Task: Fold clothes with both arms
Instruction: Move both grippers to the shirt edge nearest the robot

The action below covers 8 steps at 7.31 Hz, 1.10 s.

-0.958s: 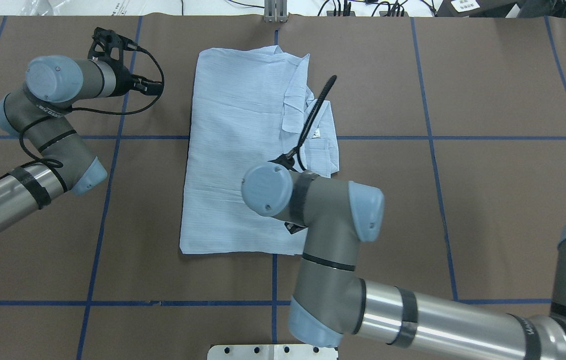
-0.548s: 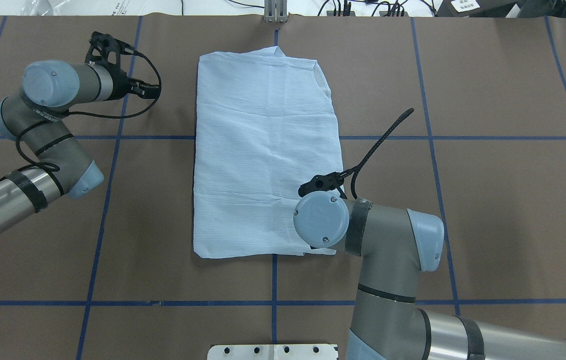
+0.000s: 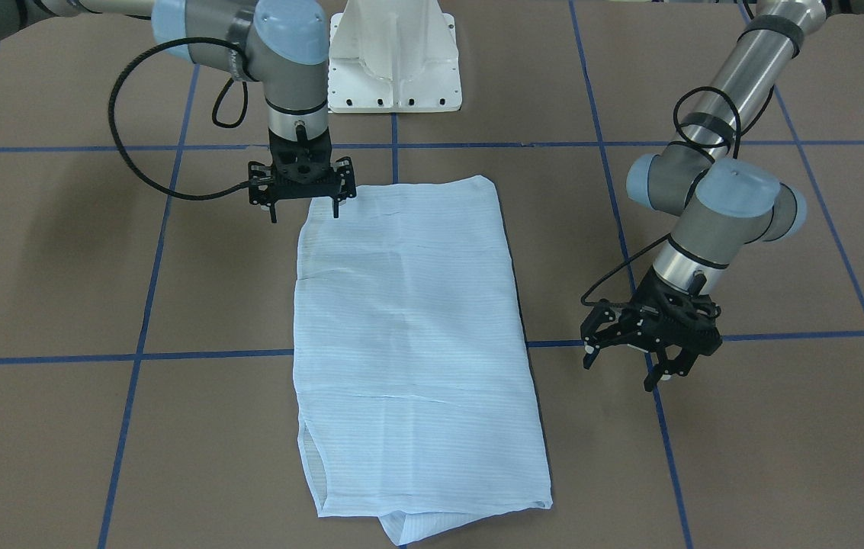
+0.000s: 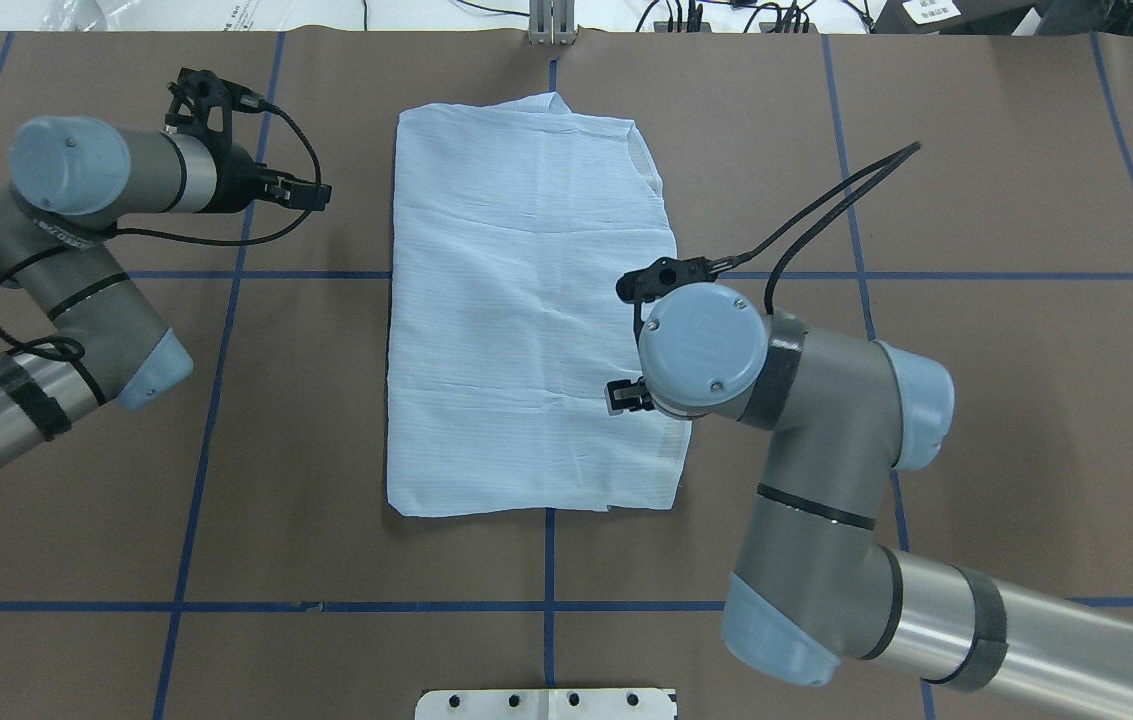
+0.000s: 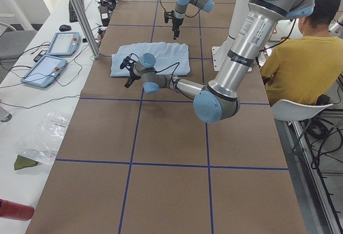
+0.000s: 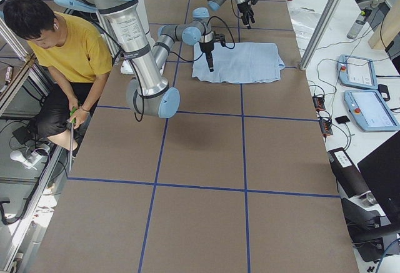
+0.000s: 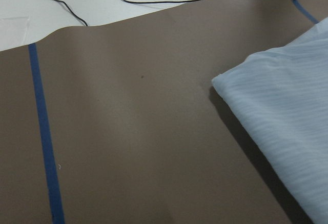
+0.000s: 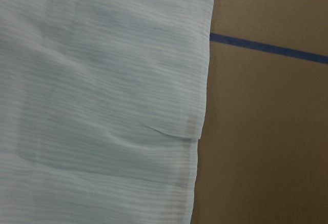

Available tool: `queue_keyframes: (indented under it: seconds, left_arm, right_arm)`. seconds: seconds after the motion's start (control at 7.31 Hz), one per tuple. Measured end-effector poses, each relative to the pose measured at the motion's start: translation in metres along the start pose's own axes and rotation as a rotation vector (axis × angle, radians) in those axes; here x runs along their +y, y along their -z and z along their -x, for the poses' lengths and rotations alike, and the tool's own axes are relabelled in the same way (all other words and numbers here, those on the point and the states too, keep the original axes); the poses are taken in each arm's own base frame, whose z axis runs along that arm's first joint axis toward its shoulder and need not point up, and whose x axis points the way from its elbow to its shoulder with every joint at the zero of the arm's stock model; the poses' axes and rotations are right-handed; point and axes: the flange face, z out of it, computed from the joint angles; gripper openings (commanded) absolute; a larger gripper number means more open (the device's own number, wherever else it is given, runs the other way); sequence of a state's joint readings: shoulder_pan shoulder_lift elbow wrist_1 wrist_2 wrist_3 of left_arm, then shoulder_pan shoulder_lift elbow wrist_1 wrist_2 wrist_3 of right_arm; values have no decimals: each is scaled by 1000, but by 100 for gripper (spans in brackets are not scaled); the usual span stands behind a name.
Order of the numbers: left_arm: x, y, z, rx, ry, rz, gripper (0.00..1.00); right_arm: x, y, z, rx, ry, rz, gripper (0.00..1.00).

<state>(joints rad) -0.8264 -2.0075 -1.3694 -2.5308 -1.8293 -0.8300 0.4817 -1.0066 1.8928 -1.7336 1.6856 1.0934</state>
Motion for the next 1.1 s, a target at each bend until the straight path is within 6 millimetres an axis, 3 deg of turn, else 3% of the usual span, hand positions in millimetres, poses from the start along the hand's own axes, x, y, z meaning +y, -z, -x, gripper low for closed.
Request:
queue_keyframes:
  seconds: [0.27, 0.55, 0.68, 0.82, 1.1]
  left_arm:
    - [57, 52, -83, 76, 124, 102, 100]
    - [118, 83, -178, 80, 267, 198, 100]
    - [149, 87, -209, 70, 322, 230, 99]
    - [173, 85, -226, 46, 354, 253, 94]
    - [199, 76, -236, -25, 387, 289, 89]
  right_arm:
    - [4, 32, -21, -92, -152, -24, 100]
    - [15, 28, -48, -190, -226, -69, 100]
    - [20, 22, -60, -215, -240, -85, 100]
    - [21, 19, -65, -224, -249, -95, 100]
    - [23, 17, -67, -224, -254, -110, 100]
